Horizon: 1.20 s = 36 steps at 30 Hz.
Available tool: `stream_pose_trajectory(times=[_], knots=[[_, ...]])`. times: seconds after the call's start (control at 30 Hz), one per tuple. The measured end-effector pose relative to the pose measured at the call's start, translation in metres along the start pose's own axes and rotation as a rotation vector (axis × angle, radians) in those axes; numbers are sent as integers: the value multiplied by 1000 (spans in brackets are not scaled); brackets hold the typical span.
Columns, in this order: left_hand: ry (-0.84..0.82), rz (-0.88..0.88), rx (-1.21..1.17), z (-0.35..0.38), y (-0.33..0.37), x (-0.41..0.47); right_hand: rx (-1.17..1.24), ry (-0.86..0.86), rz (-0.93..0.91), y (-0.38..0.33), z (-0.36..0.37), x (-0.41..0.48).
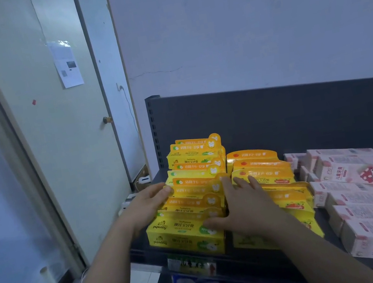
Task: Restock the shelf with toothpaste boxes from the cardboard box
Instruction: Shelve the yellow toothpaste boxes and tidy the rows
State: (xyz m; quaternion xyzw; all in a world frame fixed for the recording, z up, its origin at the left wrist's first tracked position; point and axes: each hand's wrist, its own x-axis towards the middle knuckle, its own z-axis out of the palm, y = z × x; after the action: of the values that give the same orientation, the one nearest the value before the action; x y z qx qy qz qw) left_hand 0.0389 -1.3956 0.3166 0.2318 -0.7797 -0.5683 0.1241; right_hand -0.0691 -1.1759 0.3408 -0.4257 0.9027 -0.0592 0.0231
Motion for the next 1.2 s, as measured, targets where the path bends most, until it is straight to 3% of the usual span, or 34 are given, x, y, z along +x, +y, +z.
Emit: stream_pose_trajectory(times=[0.37, 0.57, 0.8, 1.07, 1.2], knots=[[35, -33, 39, -10, 13, 26, 111, -94, 43, 10, -18, 19], [-97, -65, 48, -3, 21, 37, 121, -196, 17, 3, -15, 37], [-77, -32, 1, -9, 19, 59, 141, -114, 100, 14, -26, 46], [-174, -97, 9, -2, 27, 93, 101, -206, 59, 18, -18, 76], [-88, -48, 4, -9, 30, 103, 74, -154, 109, 29, -25, 84]])
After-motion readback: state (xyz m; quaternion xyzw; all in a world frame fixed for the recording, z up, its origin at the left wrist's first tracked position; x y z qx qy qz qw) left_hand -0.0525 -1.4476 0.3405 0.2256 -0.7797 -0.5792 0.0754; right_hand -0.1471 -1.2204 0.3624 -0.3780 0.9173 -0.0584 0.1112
